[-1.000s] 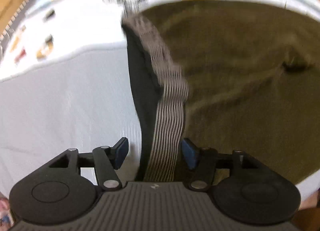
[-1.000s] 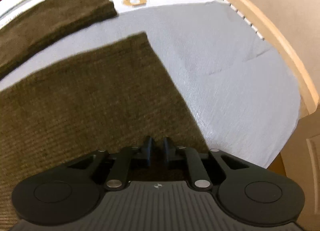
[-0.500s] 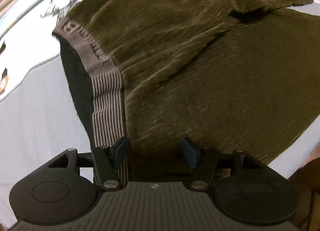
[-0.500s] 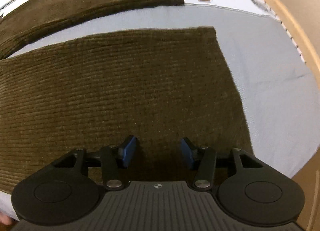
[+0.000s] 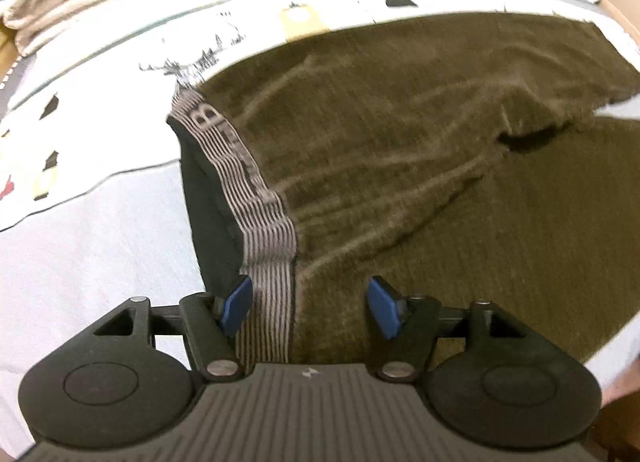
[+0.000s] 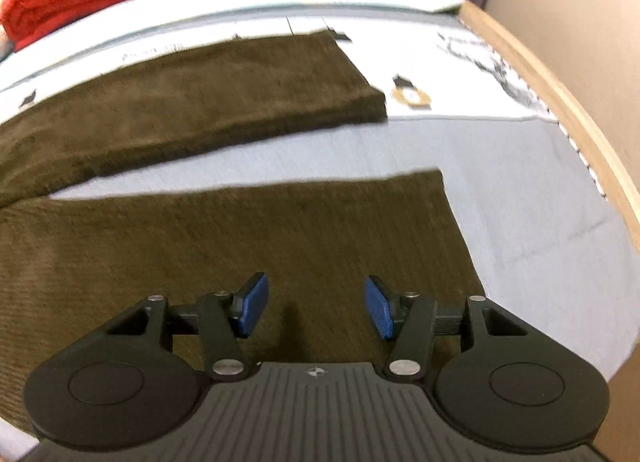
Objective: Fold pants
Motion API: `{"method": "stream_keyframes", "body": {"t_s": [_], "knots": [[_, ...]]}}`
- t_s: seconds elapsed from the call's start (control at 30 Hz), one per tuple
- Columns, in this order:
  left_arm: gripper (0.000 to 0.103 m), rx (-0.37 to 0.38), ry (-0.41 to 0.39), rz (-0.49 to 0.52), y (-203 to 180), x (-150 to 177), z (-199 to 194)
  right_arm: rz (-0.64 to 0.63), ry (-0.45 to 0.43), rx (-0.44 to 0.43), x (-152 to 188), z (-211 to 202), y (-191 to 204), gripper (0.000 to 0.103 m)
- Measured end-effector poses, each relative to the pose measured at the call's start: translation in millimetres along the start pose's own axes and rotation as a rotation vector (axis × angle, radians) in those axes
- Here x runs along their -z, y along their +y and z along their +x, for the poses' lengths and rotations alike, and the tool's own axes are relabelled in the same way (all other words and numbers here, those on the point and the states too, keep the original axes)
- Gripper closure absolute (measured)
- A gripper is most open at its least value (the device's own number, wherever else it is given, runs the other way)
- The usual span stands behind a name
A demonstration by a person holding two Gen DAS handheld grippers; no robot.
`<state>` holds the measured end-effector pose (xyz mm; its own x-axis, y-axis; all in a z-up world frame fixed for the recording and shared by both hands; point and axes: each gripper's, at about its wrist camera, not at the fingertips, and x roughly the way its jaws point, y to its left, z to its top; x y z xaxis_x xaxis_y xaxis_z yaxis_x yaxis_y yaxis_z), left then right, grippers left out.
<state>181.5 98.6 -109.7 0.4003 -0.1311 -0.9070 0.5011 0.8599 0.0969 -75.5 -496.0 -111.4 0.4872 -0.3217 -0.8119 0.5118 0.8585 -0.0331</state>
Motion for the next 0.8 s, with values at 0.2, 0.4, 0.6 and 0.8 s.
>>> {"method": "stream_keyframes", "body": {"t_s": [0.2,0.4,0.6,0.8], "knots": [[0.03,-0.028,-0.077,-0.052,6.5,-8.7,-6.1,-0.003,-0.06,-0.018,-11.5,-7.1,12.7,0.047],[0.03,-0.047,-0.091,-0.051,6.7,-12.8,-5.4,-0.035,-0.081,-0.015,-19.7,-5.6,27.9,0.047],[0.03,-0.052,-0.096,-0.041,1.4,-16.3,-1.5,-0.042,-0.121,-0.026,-34.7,-7.6,45.9,0.048],[0.03,-0.069,-0.134,-0.036,-5.1,-25.6,-1.6,-0.072,-0.168,-0.075,-51.7,-12.0,77.4,0.048]]}}
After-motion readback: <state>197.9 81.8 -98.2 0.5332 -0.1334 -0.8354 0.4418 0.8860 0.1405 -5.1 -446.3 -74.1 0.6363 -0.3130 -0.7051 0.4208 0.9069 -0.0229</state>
